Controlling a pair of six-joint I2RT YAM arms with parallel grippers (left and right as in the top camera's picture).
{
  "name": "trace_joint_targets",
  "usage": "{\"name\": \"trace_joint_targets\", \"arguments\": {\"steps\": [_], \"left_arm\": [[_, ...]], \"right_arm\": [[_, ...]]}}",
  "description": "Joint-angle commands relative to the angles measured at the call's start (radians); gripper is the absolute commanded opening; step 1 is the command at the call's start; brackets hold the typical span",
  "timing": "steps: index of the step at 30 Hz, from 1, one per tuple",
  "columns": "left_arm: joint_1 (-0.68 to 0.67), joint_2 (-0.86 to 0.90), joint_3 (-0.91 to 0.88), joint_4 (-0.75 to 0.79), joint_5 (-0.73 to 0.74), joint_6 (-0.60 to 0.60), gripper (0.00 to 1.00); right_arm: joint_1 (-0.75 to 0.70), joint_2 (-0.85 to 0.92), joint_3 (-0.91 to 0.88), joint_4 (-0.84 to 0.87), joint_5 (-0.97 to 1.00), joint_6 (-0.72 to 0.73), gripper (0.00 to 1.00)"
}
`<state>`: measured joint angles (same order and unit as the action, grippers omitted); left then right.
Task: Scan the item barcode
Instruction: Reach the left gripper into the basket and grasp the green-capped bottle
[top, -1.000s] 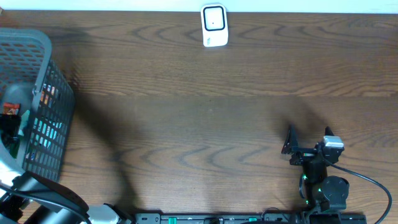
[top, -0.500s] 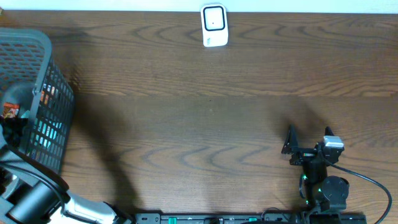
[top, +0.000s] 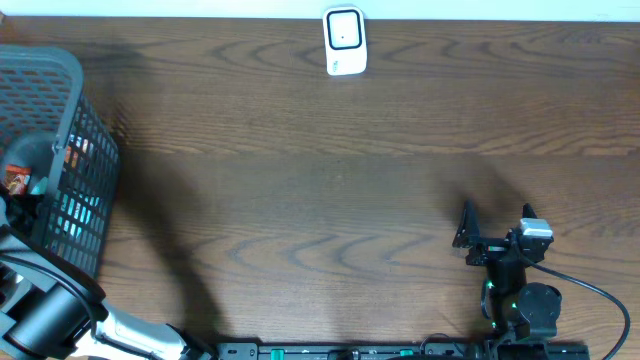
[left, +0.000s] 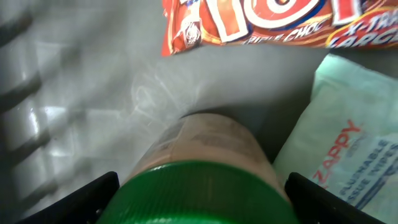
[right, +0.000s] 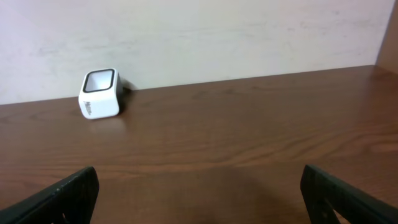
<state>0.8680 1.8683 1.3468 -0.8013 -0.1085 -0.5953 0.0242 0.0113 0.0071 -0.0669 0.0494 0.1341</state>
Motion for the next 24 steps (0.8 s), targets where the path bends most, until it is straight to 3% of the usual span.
{"name": "trace_joint_targets", "arguments": {"steps": [1,24], "left_arm": [[0.002,0.004,-0.003,0.008,-0.013,0.003,0.85],[0.001,0.042,-0.025,0.021,-0.016,0.018,0.84]], "right_arm": [[0.008,-0.005,-0.002,-0.003,0.009,0.015,0.99],[0.008,-0.001,-0.002,-0.003,0.009,0.014,0.99]]}}
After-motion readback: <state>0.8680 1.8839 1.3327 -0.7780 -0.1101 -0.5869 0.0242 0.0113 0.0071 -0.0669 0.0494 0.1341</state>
